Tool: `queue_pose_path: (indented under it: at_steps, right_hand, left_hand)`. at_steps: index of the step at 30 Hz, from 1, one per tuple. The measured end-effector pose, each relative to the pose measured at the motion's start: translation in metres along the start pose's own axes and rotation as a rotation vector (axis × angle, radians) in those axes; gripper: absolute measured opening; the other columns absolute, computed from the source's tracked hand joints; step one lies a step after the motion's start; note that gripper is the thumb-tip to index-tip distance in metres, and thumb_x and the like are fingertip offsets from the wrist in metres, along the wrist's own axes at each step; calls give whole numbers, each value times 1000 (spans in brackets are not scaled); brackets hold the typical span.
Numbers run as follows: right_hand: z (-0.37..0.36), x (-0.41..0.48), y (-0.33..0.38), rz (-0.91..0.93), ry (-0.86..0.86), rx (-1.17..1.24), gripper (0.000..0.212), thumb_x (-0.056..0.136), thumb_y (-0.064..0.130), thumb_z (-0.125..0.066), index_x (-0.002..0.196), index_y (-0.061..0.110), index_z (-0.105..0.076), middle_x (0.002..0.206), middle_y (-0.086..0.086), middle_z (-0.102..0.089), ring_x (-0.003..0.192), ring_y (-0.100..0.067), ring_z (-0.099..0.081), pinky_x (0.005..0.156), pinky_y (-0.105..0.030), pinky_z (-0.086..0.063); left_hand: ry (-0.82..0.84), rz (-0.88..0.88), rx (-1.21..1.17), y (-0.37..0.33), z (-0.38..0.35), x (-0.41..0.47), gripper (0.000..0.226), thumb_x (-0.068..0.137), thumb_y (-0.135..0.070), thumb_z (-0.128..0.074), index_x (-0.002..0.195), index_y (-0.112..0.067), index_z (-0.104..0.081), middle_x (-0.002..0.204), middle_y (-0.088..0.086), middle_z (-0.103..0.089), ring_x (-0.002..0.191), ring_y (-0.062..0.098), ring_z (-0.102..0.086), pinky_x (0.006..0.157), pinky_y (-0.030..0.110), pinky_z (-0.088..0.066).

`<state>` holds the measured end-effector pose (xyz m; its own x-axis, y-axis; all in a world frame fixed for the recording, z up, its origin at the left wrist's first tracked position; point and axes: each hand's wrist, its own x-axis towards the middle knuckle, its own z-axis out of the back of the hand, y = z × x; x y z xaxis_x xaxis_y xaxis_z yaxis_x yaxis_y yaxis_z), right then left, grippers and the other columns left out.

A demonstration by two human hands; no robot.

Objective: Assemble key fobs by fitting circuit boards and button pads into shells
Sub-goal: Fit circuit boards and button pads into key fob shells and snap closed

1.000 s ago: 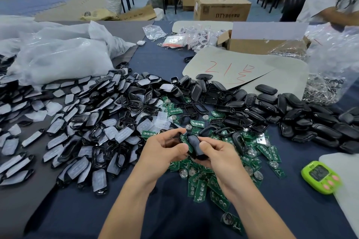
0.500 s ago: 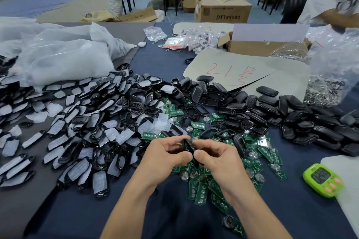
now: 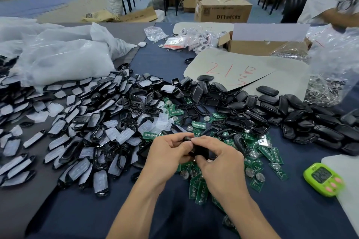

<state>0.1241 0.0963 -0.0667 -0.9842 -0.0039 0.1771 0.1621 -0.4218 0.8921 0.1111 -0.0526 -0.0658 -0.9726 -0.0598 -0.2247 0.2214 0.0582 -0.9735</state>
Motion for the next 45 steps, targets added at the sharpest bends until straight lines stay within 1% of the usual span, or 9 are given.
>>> queue_pose_path:
  at_steps: [6,10,14,18,25,30,32,41,45]
  right_hand:
    - [15,20,-8,-149,84,188,39,87,10,-76,102,46,-78,94,21,-78,90,-4,-75,79,-24,-61]
    - [16,32,-10,-244,132,257,34,91,7,-75,88,40,-82,83,5,-80,71,-20,-78,74,-44,-65]
    - [14,42,-11,-186,54,255,37,88,9,-78,87,46,-80,78,9,-79,66,-15,-77,65,-34,-60]
    - [14,61,-13,-155,48,214,21,85,10,-81,91,31,-83,82,10,-80,76,-12,-77,82,-43,-63]
    - [4,108,-18,-9,122,94,26,90,13,-75,99,36,-82,86,22,-78,85,2,-74,84,-29,-60]
    - [-12,124,-43,136,41,68,50,89,8,-75,86,59,-74,85,34,-74,85,8,-71,77,-10,-54]
    - [-16,125,-53,181,33,51,54,89,9,-76,90,63,-73,89,37,-72,90,9,-71,81,-13,-55]
    - [-13,135,-67,156,136,172,26,87,10,-78,100,32,-83,89,23,-78,88,4,-74,79,-10,-54]
    - [-13,133,-68,162,85,195,27,86,7,-78,97,31,-83,84,22,-78,82,4,-74,75,-9,-54]
  left_hand:
    - [5,-23,-63,-1,4,5,40,96,11,-62,88,-22,-84,90,8,-81,85,19,-78,71,28,-63]
    - [12,-37,-27,-5,4,10,36,97,6,-65,94,-24,-83,94,4,-81,89,17,-78,73,27,-63]
    - [-26,-73,72,-11,2,21,28,98,-10,-70,91,-33,-85,90,3,-81,87,17,-78,74,29,-63]
    - [-7,-131,82,-22,2,40,39,97,-4,-70,82,-37,-84,87,3,-81,84,16,-78,75,27,-62]
    - [-96,-327,120,-16,0,83,47,95,-1,-69,81,-45,-82,82,-7,-80,79,9,-76,76,25,-62]
    - [-80,-436,251,-2,-1,108,22,81,-29,-72,90,-48,-77,85,-14,-79,80,5,-75,73,20,-58]
    - [-50,-460,251,4,0,114,20,80,-28,-73,88,-46,-77,83,-14,-78,77,2,-73,69,14,-54]
    - [-44,-498,174,9,4,120,28,83,-17,-77,87,-44,-82,80,-5,-80,71,9,-71,67,23,-56]
    - [-73,-513,194,8,0,116,30,85,-16,-76,84,-46,-82,73,8,-76,65,14,-65,63,41,-57]
